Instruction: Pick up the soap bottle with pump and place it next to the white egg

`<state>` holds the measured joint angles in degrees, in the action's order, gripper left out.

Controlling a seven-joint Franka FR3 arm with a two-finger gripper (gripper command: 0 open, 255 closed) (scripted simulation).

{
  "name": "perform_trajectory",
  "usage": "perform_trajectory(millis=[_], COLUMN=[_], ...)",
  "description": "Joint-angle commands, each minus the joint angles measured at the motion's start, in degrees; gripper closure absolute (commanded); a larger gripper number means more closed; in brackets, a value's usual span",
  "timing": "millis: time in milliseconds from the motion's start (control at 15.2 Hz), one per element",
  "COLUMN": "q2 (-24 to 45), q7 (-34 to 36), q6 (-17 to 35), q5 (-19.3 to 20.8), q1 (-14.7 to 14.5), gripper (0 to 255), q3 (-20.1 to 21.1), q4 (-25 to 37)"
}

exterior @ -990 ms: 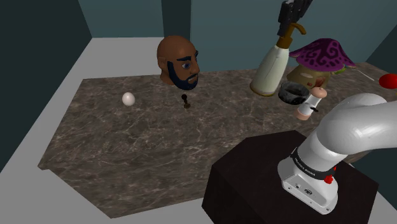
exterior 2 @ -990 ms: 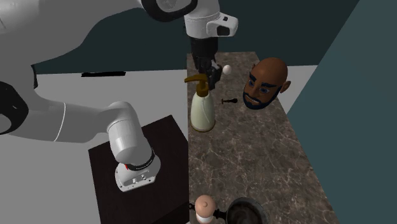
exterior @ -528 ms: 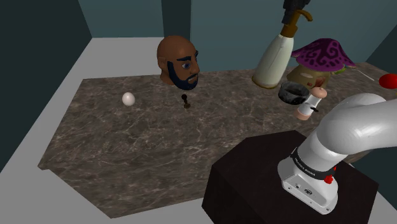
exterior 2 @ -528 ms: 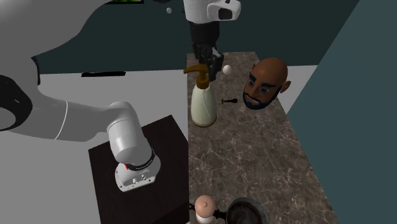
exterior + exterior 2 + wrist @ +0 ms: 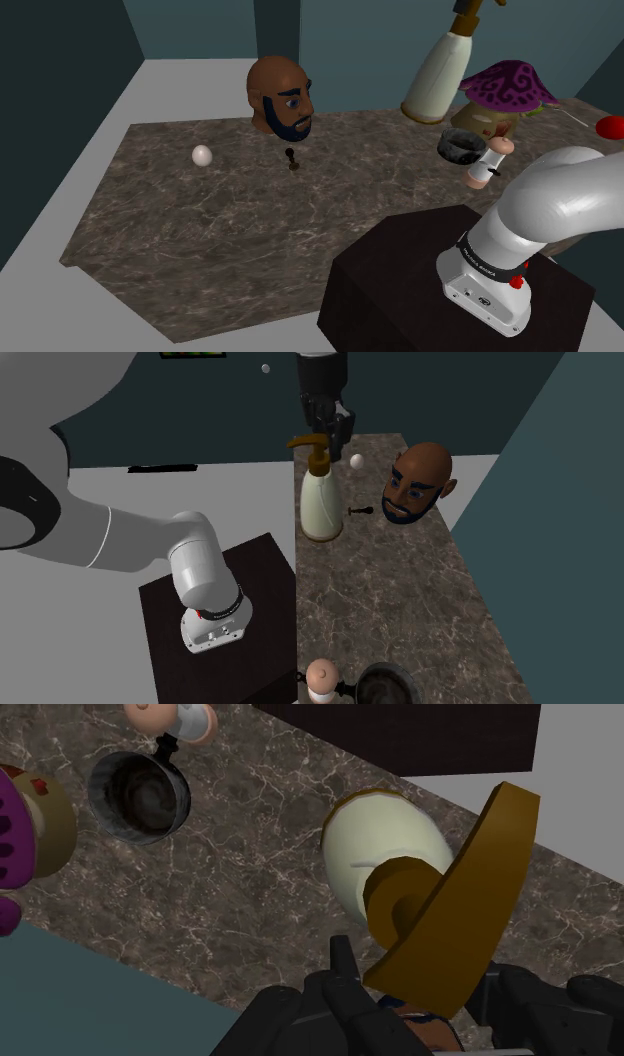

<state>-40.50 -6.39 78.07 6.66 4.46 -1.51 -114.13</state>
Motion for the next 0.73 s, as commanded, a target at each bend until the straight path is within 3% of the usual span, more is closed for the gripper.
perform_trajectory(millis=[0, 462, 660], q2=[0.9, 4.3, 5.7], q7=[-0.1, -0.7, 3.1], q6=[-1.3, -6.3, -3.8], q5=[0.0, 0.0, -1.6], q1=[0.0, 0.1, -0.5], gripper=[255, 255, 255], q3=[0.1, 0.2, 3.1], q4=[2.2, 10.6, 9.2])
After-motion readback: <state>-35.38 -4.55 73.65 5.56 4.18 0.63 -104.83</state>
